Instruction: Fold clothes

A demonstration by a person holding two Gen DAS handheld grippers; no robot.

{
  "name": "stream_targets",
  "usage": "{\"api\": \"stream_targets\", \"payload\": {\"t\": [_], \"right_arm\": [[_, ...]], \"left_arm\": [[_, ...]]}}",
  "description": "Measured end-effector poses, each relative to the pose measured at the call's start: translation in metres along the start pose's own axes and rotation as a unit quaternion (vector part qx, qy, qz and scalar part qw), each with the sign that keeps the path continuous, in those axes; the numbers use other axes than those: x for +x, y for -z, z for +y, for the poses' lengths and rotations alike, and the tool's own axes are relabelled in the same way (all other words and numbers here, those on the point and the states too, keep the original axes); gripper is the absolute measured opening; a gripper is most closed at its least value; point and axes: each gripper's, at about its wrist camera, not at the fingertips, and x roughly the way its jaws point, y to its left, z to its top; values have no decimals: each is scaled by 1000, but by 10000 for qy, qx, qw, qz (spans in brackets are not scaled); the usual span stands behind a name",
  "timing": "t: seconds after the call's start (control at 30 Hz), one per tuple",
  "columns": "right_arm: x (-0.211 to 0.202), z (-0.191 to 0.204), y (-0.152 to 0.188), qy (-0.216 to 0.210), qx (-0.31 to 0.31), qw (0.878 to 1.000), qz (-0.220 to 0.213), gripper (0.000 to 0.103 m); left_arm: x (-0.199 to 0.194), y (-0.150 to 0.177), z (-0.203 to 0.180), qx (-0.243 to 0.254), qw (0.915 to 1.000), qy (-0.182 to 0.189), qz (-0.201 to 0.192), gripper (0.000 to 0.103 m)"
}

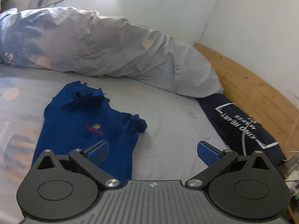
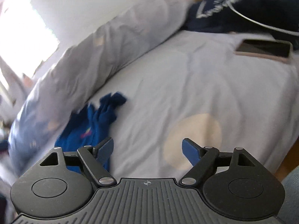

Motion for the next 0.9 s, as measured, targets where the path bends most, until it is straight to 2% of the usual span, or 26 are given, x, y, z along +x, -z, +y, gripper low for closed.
{"api": "stream_targets", "payload": {"t": [0.2,0.3,0.33,0.4,0.5,0.63,0.83,0.9], "right_arm": [[10,-11,-35,-106,449,9986,-263,84],[38,-15,-64,-100,582,9975,-401,87],[49,-18,-73,-111,658,9969,-426,91],[70,-29,-85,-143,868,9951,-461,91],[83,-47,-82,20,1355,9896,-476,91],[97,-56,-74,-39,1918,9812,-226,92],[106,-46,-69,-333,2014,9789,-121,92],[109,-49,-70,-342,2152,9759,-60,92]], "left_arm": [[45,-2,-3,239,9991,-342,112,103],[67,-5,-5,357,9980,-511,129,103],[75,-5,-4,345,9979,-538,142,103],[101,-17,-2,248,9980,-519,263,103],[130,-16,7,-63,9974,-556,464,103],[159,-19,11,-316,9966,-652,390,103],[224,-29,27,-567,9900,-942,878,103],[235,-29,33,-643,9885,-979,955,96]]}}
